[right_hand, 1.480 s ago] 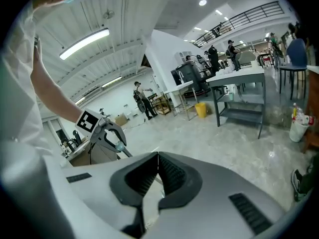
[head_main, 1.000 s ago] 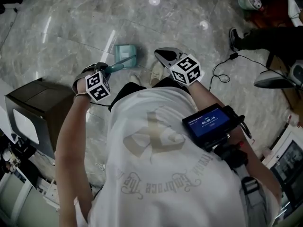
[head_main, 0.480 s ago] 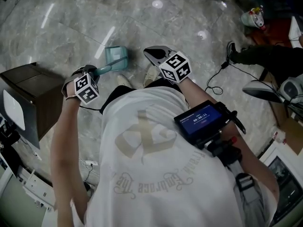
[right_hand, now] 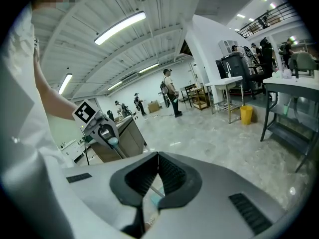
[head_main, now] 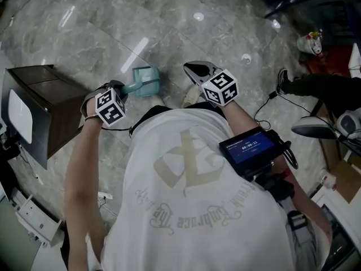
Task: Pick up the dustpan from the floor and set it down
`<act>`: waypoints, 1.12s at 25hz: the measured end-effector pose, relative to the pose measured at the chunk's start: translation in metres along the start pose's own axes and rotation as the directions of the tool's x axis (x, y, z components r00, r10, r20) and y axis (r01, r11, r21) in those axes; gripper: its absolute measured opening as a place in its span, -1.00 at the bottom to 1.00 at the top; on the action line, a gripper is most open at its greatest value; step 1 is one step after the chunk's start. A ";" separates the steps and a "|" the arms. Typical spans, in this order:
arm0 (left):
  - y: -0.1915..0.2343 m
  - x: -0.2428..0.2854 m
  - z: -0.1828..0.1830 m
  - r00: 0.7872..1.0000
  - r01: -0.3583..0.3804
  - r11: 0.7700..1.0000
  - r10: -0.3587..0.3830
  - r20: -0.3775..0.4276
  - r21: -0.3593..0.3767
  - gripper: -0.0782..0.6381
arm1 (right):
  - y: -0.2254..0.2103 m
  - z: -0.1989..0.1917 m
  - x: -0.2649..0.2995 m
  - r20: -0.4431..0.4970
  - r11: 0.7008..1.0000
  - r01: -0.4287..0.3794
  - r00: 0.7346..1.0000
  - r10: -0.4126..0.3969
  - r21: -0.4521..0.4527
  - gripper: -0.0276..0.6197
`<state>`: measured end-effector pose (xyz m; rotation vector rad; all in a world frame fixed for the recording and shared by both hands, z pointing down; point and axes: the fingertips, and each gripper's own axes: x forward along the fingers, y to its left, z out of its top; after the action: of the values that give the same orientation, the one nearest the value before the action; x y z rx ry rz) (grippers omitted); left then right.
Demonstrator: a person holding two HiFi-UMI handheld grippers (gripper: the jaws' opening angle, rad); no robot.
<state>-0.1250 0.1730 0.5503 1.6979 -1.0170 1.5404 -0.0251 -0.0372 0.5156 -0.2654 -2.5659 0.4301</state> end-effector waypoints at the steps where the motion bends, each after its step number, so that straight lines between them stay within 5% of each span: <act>1: 0.000 -0.002 -0.003 1.000 -0.002 1.000 0.002 -0.002 -0.004 -0.43 | 0.003 0.001 0.002 -0.003 1.000 -0.005 1.000 0.005 -0.003 -0.87; 28: 0.019 -0.003 -0.019 1.000 -0.007 0.995 0.005 -0.014 -0.104 -0.44 | -0.001 0.010 0.000 -0.013 1.000 0.023 1.000 -0.022 0.003 -0.87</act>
<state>-0.1512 0.1800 0.5492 1.6121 -1.0770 1.4753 -0.0305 -0.0403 0.5080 -0.2371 -2.5530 0.4229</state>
